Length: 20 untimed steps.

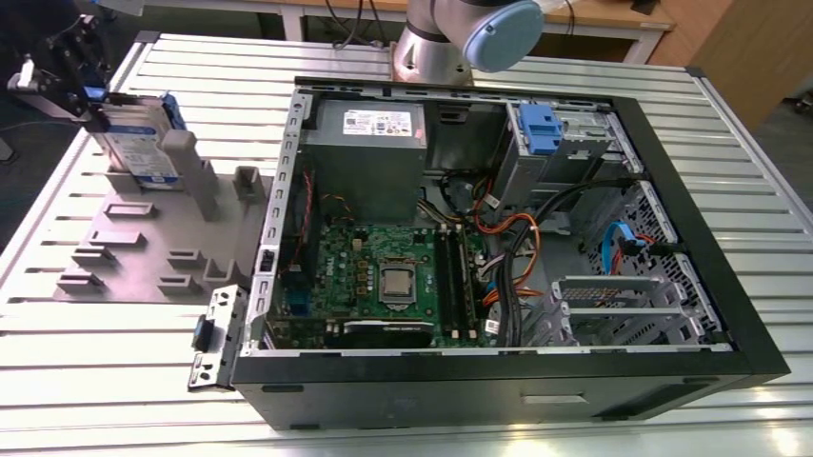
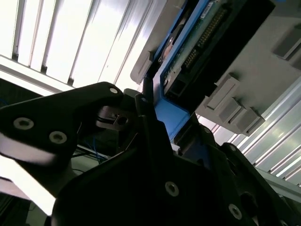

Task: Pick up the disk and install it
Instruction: 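Pick up the disk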

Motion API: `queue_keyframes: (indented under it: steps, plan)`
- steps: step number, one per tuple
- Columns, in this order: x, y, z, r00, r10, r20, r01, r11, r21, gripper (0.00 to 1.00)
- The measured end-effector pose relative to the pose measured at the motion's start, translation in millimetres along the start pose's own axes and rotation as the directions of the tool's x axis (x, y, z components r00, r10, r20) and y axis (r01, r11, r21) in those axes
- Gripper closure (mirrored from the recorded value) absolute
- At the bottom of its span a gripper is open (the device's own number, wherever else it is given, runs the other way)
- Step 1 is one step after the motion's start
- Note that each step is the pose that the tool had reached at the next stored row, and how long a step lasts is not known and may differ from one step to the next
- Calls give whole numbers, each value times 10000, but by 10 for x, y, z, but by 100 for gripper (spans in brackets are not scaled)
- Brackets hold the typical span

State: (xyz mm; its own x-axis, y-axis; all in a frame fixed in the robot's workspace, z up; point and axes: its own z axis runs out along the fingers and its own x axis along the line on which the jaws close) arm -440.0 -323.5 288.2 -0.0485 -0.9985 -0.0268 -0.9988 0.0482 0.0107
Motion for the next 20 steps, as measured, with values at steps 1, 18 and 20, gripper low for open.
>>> queue_keyframes:
  steps: [1,18,20]
  plan:
    - [0,0,-1,10000,1,-1,-1,10000,-2,56]
    - [-9,1,-1,10000,0,-1,0,10000,-3,63]
    - [-10,0,-2,10000,0,-1,0,10000,-2,63]
